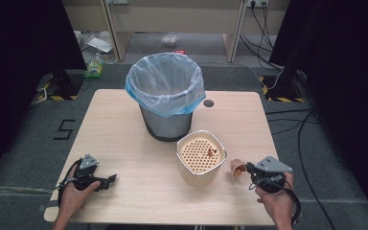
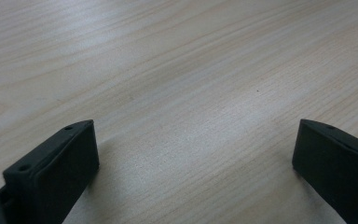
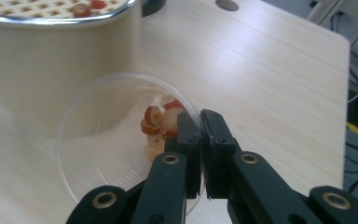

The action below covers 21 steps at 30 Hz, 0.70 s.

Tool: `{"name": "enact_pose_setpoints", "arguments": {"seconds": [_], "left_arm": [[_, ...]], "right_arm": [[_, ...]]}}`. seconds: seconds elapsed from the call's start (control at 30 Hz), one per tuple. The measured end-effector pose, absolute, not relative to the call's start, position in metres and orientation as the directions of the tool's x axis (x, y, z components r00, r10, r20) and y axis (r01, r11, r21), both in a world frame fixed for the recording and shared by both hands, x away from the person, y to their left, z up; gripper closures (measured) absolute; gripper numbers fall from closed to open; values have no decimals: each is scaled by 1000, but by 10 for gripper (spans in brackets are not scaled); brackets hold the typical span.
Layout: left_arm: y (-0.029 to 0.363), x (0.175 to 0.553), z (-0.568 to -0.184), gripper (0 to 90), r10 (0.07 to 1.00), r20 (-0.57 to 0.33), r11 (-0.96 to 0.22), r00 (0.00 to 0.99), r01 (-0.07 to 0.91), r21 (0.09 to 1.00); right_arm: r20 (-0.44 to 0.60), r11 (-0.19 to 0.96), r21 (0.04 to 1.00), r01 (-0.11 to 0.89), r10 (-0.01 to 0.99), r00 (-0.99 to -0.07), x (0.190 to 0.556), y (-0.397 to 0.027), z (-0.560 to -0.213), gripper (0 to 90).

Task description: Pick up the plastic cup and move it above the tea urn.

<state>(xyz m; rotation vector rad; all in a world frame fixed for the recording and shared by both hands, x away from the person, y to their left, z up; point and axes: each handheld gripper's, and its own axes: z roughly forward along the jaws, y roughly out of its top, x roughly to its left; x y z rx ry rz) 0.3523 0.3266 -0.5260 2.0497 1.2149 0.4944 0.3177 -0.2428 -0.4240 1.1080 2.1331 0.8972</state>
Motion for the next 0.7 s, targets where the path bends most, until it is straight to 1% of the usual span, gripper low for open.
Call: {"name": "enact_pose_setpoints", "arguments": {"seconds": [0.1, 0.2, 0.23, 0.4, 0.57, 0.6, 0.63, 0.7], "left_arm": [[327, 352, -526, 0, 872, -23, -321, 489, 608, 726], [327, 352, -526, 0, 872, -24, -321, 489, 608, 727], [327, 353, -526, 0, 872, -24, -321, 489, 608, 726], [327, 353, -526, 0, 872, -25, -320, 489, 608, 727], [327, 354, -526, 0, 873, -25, -320, 488, 609, 726], [327, 355, -526, 0, 873, -25, -319, 487, 610, 725], [327, 355, -526, 0, 874, -25, -318, 486, 609, 727], [327, 356, -526, 0, 874, -24, -318, 485, 610, 726]], "right_arm": [[-192, 426, 776, 465, 862, -469, 334, -245, -421, 871], [-209, 432, 778, 456, 863, -460, 342, -244, -419, 871], [-232, 440, 778, 448, 864, -446, 349, -243, -416, 870], [-254, 440, 787, 434, 871, -421, 364, -245, -410, 871], [-314, 470, 788, 398, 863, -396, 381, -244, -404, 870], [-314, 470, 788, 398, 863, -396, 381, -244, -404, 870], [-345, 489, 784, 382, 855, -388, 386, -242, -401, 871], [-359, 500, 781, 375, 850, -386, 388, -241, -399, 871]]}}
